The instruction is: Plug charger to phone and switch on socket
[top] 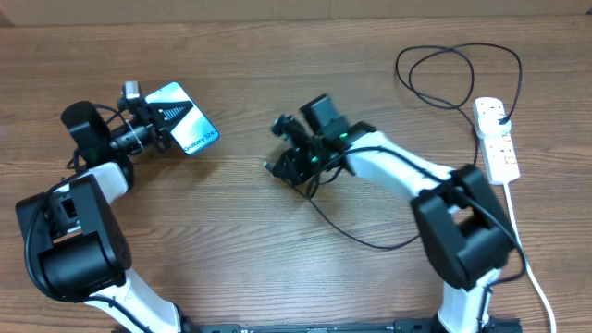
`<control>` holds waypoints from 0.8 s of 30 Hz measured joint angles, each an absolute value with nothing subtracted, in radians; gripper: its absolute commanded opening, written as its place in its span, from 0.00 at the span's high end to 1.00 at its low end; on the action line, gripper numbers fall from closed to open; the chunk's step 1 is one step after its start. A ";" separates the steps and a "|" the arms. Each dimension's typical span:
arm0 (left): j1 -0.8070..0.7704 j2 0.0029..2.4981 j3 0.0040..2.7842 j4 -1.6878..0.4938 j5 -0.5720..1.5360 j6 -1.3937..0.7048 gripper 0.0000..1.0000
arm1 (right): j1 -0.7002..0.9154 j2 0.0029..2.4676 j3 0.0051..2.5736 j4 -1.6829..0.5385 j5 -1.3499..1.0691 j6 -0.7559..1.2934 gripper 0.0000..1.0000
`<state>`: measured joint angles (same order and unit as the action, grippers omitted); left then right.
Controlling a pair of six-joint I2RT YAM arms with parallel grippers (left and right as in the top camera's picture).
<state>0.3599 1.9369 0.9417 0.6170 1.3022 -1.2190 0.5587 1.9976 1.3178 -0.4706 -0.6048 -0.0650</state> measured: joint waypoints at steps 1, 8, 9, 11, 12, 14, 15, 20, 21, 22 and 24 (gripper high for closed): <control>0.352 1.937 0.942 0.617 1.303 -1.215 0.96 | 0.545 1.980 1.318 -0.480 -0.645 -0.061 0.96; 0.218 1.937 0.942 0.618 1.277 -1.171 0.96 | 0.495 1.937 1.319 -0.554 -0.896 -0.003 0.96; 0.198 1.937 0.942 0.617 1.264 -1.168 0.95 | 0.489 1.937 1.319 -0.556 -0.928 0.001 0.96; 0.161 1.937 0.942 0.617 1.237 -1.167 0.95 | 0.475 1.937 1.319 -0.563 -0.985 0.009 0.96; 0.143 1.937 0.942 0.617 1.224 -1.168 0.96 | 0.468 1.937 1.319 -0.574 -1.005 0.012 0.96; 0.122 1.937 0.942 0.617 1.196 -1.169 0.96 | 0.452 1.937 1.319 -0.596 -1.033 0.018 0.96; 0.117 1.937 0.942 0.620 1.186 -1.170 0.96 | 0.444 1.937 1.319 -0.604 -1.043 0.020 0.96; 0.112 1.937 0.942 0.624 1.152 -1.180 0.95 | 0.423 1.937 1.319 -0.621 -1.103 0.026 0.96; 0.112 1.937 0.942 0.631 1.149 -1.189 0.96 | 0.423 1.937 1.319 -0.620 -1.114 0.027 0.96; 0.112 1.937 0.942 0.644 1.146 -1.200 0.95 | 0.423 1.937 1.319 -0.619 -1.124 0.027 0.96; 0.110 1.938 0.942 0.675 1.142 -1.227 0.96 | 0.423 1.937 1.319 -0.612 -1.150 0.027 0.96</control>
<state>0.1104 1.9377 0.9421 0.6746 1.1423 -1.2266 0.4232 1.9366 1.3186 -0.6117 -1.1503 0.0265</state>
